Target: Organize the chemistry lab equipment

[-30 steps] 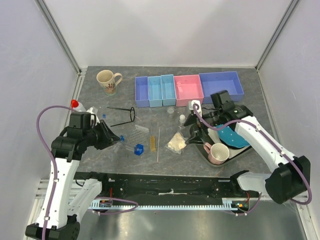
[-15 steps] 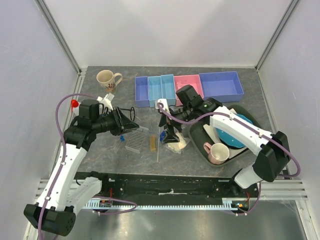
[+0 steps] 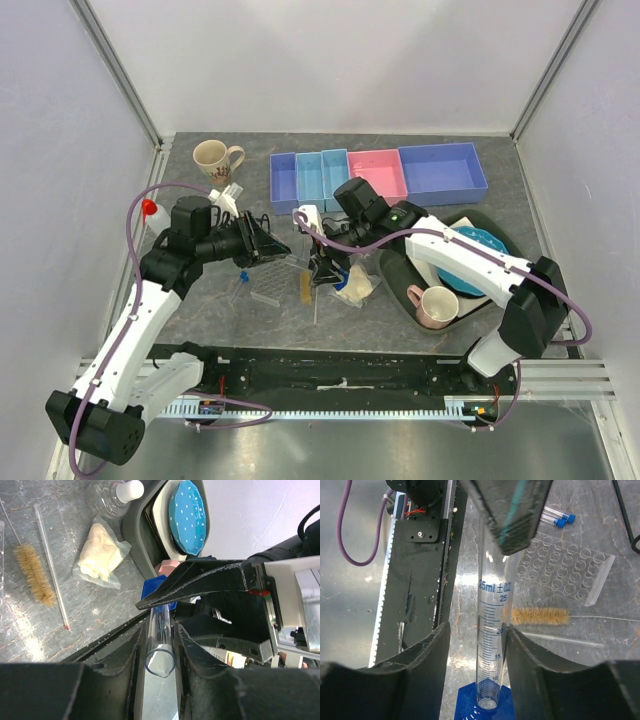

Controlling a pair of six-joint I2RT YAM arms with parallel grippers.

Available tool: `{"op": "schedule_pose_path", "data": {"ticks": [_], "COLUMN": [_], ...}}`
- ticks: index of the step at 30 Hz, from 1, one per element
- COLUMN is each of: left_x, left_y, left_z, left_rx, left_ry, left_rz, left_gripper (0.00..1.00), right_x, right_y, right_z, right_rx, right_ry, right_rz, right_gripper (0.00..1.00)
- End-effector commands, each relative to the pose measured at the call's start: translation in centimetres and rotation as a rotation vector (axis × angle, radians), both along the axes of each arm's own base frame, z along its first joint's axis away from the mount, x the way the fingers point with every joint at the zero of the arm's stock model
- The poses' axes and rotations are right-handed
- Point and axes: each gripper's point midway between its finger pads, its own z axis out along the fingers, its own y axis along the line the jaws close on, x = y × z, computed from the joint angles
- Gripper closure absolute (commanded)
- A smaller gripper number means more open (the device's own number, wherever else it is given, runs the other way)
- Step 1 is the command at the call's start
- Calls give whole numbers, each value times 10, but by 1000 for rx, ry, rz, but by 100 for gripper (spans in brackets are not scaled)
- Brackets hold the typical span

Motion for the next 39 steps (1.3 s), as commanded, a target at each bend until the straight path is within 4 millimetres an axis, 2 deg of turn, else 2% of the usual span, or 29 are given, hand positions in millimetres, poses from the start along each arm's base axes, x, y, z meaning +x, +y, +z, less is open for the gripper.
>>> {"op": "schedule_pose_path", "data": {"ticks": [1,6,8,10,11,12,15,16,18,19,24,27,29,30,33,34,36,37,38,39], "left_x": [1,0,-1,-1,-1,-1,-2,1,6,8,2,-1,-3,-2,-4,-5,-4,-4,-3,-2], "left_y": [-5,-6,-5,-5,-5,-5,-2,0,10,13,30,44,52,57,69,72,77,78,79,80], "left_z": [12,9,8,9,10,12,19,28,29,43,76,82,76,71,49,45,30,26,25,15], "left_rx": [-46,-50,-51,-50,-47,-45,-19,-5,73,89,136,192,244,273,362,382,414,423,425,439], "left_ry": [-43,-39,-38,-47,-59,-70,-142,-177,-230,-274,-442,-518,-535,-535,-523,-528,-509,-509,-520,-508], "left_rz": [-15,-17,-16,-17,-19,-23,-43,-36,-14,-1,60,112,125,137,148,150,158,158,162,164], "left_gripper": [87,86,84,77,72,59,37,32,25,23,9,4,1,1,1,1,1,1,1,1], "right_x": [2,2,0,-3,-6,-8,-8,-2,6,16,38,63,76,93,120,137,160,173,185,194], "right_y": [7,8,8,7,6,5,-1,-5,-12,-18,-49,-76,-89,-102,-119,-130,-142,-145,-146,-150], "right_z": [23,18,17,17,17,19,21,22,27,28,37,41,44,43,48,58,59,71,66,67], "right_rx": [64,52,50,55,56,62,70,73,84,89,117,118,112,96,82,86,73,80,67,65], "right_ry": [-21,9,20,37,47,51,52,52,51,47,8,-31,-58,-75,-99,-117,-110,-133,-114,-114], "right_rz": [1,-17,-16,-8,-2,3,-2,-22,-49,-78,-180,-294,-353,-423,-519,-580,-652,-694,-716,-743], "right_gripper": [53,77,80,82,82,82,82,82,83,82,82,82,82,82,82,81,81,81,80,80]}}
